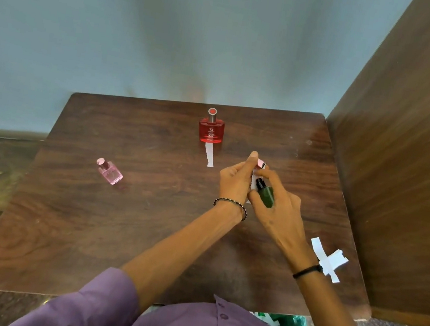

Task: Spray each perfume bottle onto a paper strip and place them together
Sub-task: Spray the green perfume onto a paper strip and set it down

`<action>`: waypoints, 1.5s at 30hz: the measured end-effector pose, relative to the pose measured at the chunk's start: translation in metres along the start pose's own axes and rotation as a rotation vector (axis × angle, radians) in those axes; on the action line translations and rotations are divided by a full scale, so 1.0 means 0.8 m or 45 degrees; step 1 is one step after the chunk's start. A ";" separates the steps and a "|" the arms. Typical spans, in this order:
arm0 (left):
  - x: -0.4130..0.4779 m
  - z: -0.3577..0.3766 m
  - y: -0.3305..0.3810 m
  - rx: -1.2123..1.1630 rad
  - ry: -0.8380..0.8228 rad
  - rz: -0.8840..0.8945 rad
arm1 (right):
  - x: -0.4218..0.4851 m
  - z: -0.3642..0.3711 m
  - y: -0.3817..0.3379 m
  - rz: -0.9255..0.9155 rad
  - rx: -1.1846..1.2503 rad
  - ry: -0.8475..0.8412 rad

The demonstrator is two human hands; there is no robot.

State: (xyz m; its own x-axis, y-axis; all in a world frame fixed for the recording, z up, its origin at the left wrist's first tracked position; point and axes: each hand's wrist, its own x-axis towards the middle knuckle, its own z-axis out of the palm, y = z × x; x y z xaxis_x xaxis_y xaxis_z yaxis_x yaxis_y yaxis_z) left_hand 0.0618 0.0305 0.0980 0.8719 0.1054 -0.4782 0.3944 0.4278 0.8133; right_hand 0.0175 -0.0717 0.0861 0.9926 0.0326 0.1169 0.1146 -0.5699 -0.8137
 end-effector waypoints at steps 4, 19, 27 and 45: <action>-0.004 0.001 0.003 -0.065 0.006 -0.019 | 0.002 0.004 0.000 -0.070 -0.122 -0.007; 0.003 -0.007 0.002 0.076 0.037 0.068 | 0.001 -0.006 -0.006 0.247 0.856 -0.072; 0.004 -0.011 0.002 0.107 0.029 0.097 | 0.007 -0.017 -0.012 0.312 1.189 -0.151; -0.006 -0.013 0.004 0.111 0.005 0.202 | 0.004 -0.014 -0.038 0.203 1.533 -0.364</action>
State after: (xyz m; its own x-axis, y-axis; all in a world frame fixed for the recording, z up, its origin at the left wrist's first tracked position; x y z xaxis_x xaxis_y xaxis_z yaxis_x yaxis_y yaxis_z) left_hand 0.0561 0.0407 0.0991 0.9241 0.1693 -0.3426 0.2755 0.3258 0.9044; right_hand 0.0170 -0.0633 0.1173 0.9546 0.2956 -0.0362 -0.1938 0.5243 -0.8292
